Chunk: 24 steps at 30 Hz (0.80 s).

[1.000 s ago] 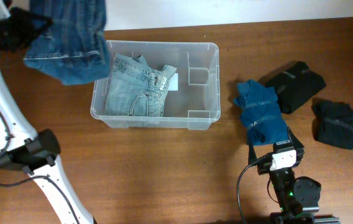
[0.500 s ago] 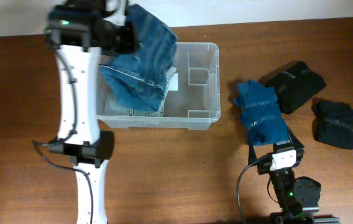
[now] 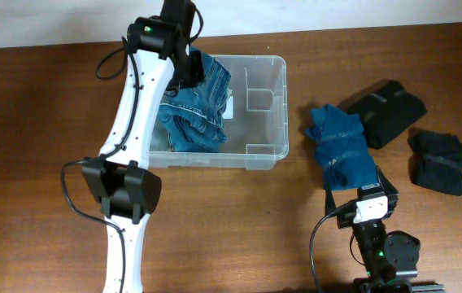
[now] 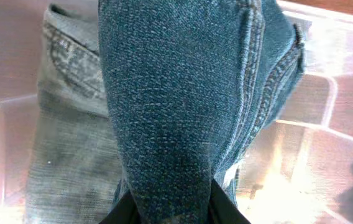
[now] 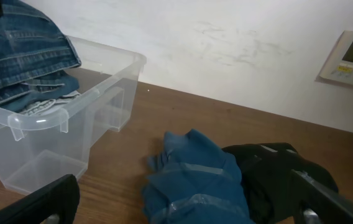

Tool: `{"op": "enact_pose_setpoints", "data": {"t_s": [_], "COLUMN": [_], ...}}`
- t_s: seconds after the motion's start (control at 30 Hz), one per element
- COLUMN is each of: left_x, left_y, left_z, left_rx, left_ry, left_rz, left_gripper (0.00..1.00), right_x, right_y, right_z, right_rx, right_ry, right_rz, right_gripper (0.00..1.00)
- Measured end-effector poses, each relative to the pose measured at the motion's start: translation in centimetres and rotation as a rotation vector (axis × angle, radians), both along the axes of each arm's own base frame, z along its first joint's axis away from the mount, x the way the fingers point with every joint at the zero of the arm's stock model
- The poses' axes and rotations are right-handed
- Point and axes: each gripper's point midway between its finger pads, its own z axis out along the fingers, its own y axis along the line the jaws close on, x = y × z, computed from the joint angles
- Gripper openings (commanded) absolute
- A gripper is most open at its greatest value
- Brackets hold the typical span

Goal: Pack container
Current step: 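Carry the dark-blue jeans over the box and lower them inside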

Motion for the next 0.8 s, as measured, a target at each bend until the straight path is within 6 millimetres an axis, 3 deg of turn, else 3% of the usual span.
{"op": "enact_pose_setpoints", "data": {"t_s": [0.03, 0.13, 0.37, 0.4, 0.47, 0.5, 0.57, 0.8], "left_x": [-0.1, -0.5, -2.3, -2.4, -2.4, -2.3, -2.1, -2.5], "left_y": [0.1, 1.5, 6.4, 7.2, 8.6, 9.2, 11.8, 13.2], "left_z": [-0.1, -0.5, -0.9, -0.8, -0.7, -0.6, 0.0, 0.5], "left_rx": [0.007, 0.073, 0.272, 0.296, 0.333, 0.349, 0.414, 0.492], "left_ry": [0.003, 0.023, 0.094, 0.099, 0.101, 0.099, 0.089, 0.101], "left_rz": [0.003, 0.028, 0.095, 0.105, 0.126, 0.137, 0.183, 0.159], "left_gripper": [0.02, 0.2, 0.2, 0.3, 0.58, 0.82, 0.92, 0.94], "right_x": [0.0, 0.0, 0.0, 0.0, 0.0, 0.0, 0.0, 0.0], "right_y": [0.0, 0.0, 0.0, 0.0, 0.0, 0.0, 0.0, 0.0], "right_z": [0.0, 0.0, 0.0, 0.0, 0.0, 0.0, 0.0, 0.0], "right_rx": [0.0, 0.0, 0.0, 0.0, 0.0, 0.0, 0.0, 0.0], "right_ry": [0.0, 0.0, 0.0, 0.0, 0.0, 0.0, 0.0, 0.0], "right_rz": [0.0, 0.0, 0.0, 0.0, 0.0, 0.0, 0.0, 0.0], "right_gripper": [0.98, 0.98, 0.98, 0.98, 0.98, 0.99, 0.98, 0.98]}}
